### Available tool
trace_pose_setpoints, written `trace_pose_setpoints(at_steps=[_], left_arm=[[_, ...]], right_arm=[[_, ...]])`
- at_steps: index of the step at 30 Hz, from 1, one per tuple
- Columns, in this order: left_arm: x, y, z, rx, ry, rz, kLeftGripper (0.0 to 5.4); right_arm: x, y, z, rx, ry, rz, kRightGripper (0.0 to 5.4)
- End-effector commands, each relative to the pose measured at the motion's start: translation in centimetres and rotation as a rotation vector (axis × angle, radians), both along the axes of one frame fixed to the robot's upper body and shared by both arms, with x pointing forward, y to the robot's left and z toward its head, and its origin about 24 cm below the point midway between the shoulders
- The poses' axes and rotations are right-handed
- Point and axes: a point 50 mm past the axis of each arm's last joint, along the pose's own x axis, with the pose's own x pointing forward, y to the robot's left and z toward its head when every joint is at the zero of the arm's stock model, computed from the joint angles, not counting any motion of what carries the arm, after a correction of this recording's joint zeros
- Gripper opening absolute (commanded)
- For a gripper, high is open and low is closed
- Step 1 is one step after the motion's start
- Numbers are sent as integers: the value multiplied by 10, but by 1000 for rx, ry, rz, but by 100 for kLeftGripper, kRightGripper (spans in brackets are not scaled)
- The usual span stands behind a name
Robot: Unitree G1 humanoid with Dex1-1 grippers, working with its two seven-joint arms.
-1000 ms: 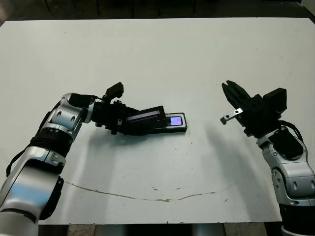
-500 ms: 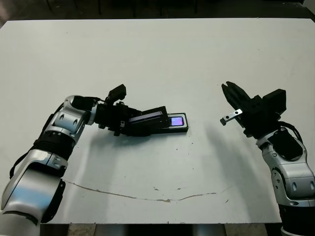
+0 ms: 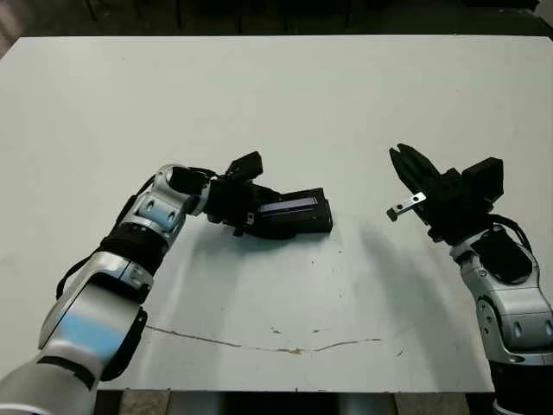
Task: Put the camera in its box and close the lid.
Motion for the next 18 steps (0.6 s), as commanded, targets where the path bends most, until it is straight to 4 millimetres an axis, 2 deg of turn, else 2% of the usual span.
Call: trace_pose_setpoints(at_steps=[1,13,16,18], left_arm=[[-16,-16,-33,95,83,-44,280],[-16,-35,-33,161,102,-81,280],[-17,-40,-28,195,93,-99,280],[-18,-44,-21,237,25,-131,280]], right_arm=[[-2,-4,-5,5,36,-6,0],[-3,-4,-6,8,35,2,0],[-3,-4,-6,0,38,0,0],[-2,-3,-6,0,35,1,0]])
